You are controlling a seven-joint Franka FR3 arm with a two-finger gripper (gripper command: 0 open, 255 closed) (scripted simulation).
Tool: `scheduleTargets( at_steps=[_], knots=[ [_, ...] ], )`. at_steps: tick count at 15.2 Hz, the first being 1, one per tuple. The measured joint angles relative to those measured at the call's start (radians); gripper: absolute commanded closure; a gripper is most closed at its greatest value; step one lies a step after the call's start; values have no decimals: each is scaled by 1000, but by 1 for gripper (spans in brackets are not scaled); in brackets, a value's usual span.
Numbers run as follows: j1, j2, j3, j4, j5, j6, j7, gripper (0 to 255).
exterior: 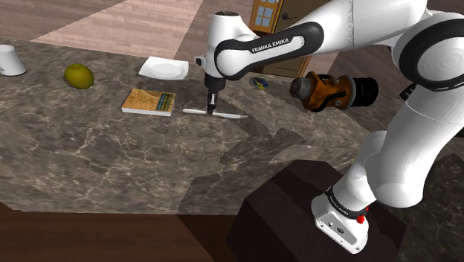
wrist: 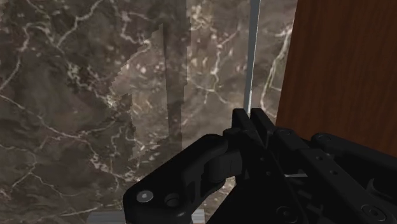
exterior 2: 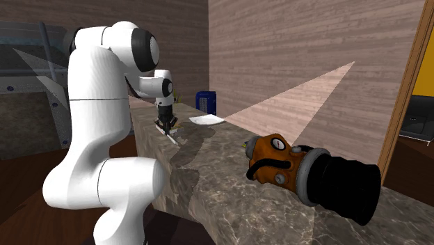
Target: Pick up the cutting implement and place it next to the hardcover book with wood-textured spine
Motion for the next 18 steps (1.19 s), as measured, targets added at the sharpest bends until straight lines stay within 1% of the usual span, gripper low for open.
scheduleTargets(
  at_steps=[4, 11, 12, 18],
  knots=[
    [0, 22, 1, -31, 4, 53, -2, 255],
    [0, 32, 1, -33, 5, 65, -4, 255],
    [0, 32, 1, -33, 5, 65, -4, 0],
    [0, 32, 1, -33, 5, 65, -4, 0]
  ],
)
